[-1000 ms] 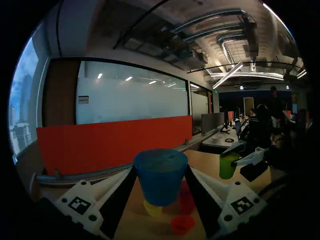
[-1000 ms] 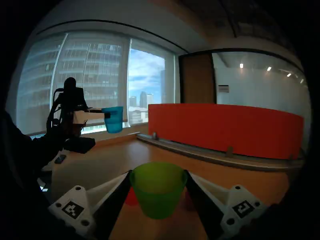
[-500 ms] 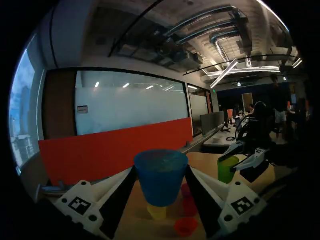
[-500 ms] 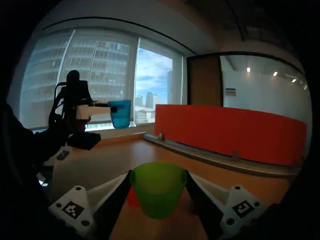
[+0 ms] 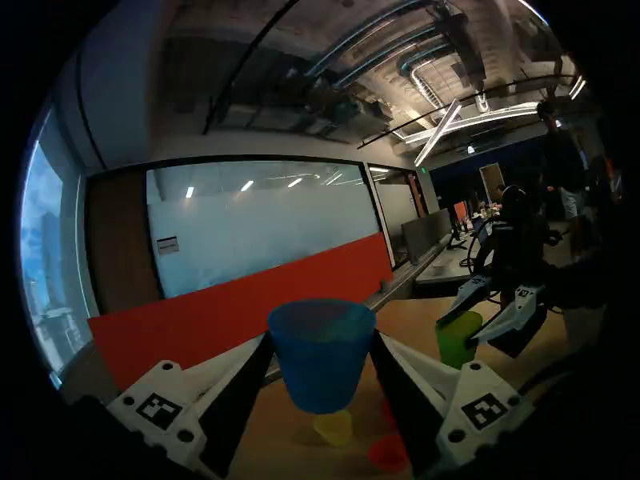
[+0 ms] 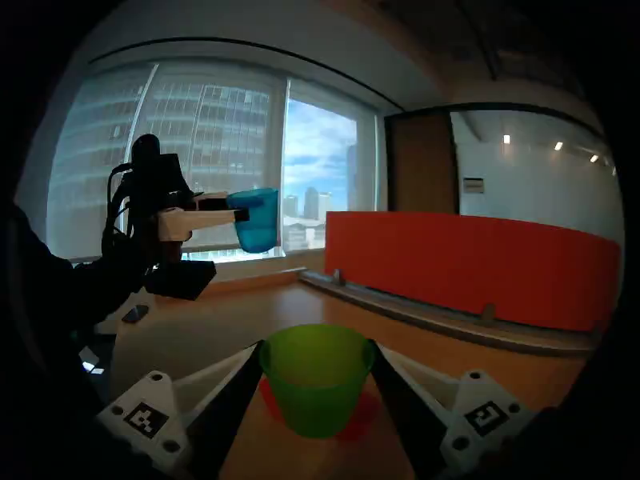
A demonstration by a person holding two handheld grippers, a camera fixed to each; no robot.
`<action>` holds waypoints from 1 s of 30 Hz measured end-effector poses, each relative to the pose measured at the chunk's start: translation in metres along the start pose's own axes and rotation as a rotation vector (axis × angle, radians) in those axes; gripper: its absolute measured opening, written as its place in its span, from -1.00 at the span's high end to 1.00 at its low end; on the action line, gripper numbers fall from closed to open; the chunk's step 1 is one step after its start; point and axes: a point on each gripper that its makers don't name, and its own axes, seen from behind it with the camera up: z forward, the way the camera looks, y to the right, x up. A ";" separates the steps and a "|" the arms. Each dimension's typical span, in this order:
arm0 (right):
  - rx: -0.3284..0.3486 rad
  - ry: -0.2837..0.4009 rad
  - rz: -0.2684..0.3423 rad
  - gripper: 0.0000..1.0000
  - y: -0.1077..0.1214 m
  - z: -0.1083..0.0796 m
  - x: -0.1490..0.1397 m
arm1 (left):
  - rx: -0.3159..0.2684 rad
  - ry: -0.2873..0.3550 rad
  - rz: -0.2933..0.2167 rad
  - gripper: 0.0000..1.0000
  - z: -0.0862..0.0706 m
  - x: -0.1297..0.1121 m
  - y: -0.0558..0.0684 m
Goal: Pour water
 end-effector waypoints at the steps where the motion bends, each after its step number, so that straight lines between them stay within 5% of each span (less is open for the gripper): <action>1: 0.003 0.000 0.000 -0.87 -0.001 0.001 -0.001 | 0.000 0.000 0.011 -0.69 0.000 0.001 0.001; 20: 0.056 -0.009 -0.006 -0.87 -0.020 0.013 -0.001 | -0.005 0.006 0.217 -0.69 0.008 0.017 0.017; 30: 0.083 -0.002 0.000 -0.87 -0.029 0.022 0.001 | -0.012 0.014 0.280 -0.69 0.015 0.028 0.022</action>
